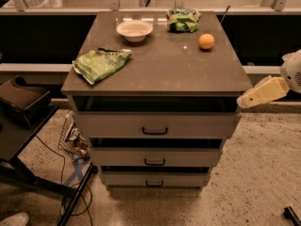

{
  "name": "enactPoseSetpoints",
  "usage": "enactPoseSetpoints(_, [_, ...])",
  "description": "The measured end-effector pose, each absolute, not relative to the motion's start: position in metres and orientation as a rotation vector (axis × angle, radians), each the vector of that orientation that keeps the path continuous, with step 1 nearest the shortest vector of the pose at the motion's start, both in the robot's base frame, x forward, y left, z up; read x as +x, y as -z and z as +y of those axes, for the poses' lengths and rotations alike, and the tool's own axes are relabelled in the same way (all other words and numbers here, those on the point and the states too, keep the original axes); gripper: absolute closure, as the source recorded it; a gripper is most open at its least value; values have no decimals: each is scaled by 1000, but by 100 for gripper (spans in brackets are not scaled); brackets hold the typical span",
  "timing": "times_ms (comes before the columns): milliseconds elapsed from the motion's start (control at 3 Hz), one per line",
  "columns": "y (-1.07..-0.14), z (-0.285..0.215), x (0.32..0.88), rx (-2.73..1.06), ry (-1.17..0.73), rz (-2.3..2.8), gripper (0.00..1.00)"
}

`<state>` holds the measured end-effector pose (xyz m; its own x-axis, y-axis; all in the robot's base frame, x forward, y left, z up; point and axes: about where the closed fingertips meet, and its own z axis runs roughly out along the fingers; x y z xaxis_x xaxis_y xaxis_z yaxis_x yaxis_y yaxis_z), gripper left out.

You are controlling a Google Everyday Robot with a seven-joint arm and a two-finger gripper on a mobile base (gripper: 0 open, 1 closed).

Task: Move orange near green jalapeno chip bag

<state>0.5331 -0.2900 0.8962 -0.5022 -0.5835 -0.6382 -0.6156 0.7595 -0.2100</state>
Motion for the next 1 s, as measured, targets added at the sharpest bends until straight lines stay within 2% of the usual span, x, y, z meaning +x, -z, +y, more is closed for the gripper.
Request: enactPoseSetpoints(1000, [-891, -301, 596, -545, -106, 1965, 0])
